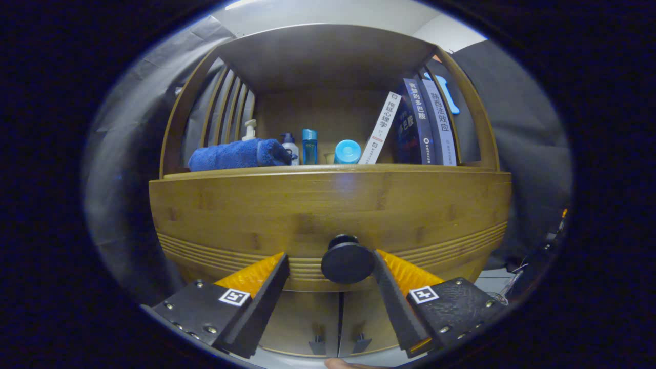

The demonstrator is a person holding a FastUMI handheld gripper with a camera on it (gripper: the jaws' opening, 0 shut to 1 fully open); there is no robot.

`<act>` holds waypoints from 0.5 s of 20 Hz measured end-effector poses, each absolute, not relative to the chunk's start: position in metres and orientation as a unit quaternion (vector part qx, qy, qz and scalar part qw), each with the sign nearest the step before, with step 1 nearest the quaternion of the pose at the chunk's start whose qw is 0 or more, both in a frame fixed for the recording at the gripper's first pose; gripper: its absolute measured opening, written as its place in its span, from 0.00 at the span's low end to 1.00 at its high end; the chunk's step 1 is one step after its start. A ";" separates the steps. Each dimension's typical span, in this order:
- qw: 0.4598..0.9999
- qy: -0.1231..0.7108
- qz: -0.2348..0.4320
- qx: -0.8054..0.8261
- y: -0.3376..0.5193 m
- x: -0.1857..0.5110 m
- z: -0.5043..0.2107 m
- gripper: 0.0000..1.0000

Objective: Pull open the drawer, take out the items inside it, and place them on the countertop above the cabinet.

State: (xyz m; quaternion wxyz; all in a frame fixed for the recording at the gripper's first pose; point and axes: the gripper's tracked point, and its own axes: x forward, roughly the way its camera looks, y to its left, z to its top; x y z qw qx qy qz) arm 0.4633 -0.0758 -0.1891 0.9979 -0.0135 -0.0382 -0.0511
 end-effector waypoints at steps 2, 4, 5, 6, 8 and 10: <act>0.998 -0.045 -0.052 -0.005 -0.077 0.470 -0.189 0.97; 0.998 -0.046 -0.049 0.015 -0.076 0.471 -0.191 0.97; 0.998 -0.044 -0.048 0.020 -0.075 0.472 -0.191 0.97; 0.998 -0.043 -0.047 0.016 -0.076 0.473 -0.191 0.97; 0.998 -0.036 -0.046 0.018 -0.077 0.473 -0.191 0.97; 0.998 -0.034 -0.045 0.018 -0.077 0.473 -0.191 0.97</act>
